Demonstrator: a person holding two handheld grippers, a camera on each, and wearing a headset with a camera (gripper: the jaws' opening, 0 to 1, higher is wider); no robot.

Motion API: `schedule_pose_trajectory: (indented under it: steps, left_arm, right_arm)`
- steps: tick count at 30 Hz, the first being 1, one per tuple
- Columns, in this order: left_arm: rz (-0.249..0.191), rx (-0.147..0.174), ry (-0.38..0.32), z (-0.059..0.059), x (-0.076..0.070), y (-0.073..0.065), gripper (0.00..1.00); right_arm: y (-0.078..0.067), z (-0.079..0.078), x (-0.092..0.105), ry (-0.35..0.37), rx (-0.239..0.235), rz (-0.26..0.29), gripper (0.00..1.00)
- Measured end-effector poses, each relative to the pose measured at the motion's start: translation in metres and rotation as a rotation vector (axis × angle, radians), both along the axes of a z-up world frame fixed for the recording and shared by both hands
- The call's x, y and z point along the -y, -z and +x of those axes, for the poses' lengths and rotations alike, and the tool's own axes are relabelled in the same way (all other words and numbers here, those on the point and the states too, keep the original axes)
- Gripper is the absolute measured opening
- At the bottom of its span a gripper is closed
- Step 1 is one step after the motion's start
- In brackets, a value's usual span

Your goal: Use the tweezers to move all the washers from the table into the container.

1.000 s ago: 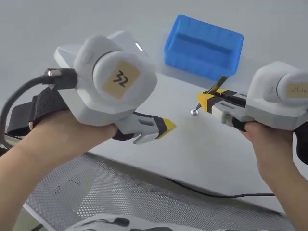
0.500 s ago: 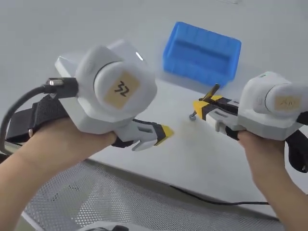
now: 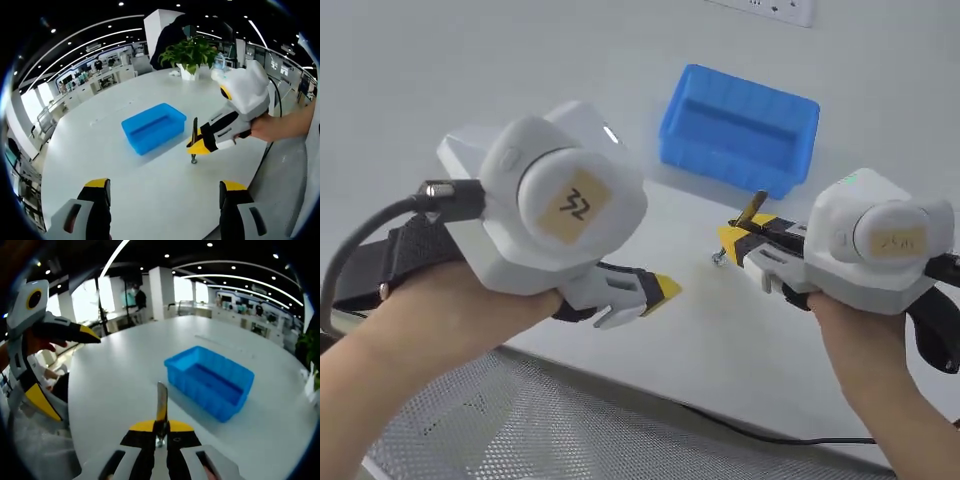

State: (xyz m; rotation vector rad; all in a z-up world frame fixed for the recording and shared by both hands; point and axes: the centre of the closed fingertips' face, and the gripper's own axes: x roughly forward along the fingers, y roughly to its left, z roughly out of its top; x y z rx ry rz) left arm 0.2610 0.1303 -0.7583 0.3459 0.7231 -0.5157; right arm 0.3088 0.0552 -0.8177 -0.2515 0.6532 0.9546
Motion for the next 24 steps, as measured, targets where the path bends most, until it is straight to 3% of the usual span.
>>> schedule_pose_trajectory:
  steps: [22, 24]
  left_arm:
    - [0.0, -0.003, -0.01, -0.0024, -0.0024, 0.0014, 0.92]
    - [0.0, -0.005, -0.01, -0.0026, -0.0021, 0.0021, 0.92]
  right_arm:
    - [-0.0046, -0.0003, 0.0033, 0.026, -0.029, 0.027, 0.03]
    - [-0.0036, -0.0018, 0.0026, 0.031, -0.054, 0.044, 0.04]
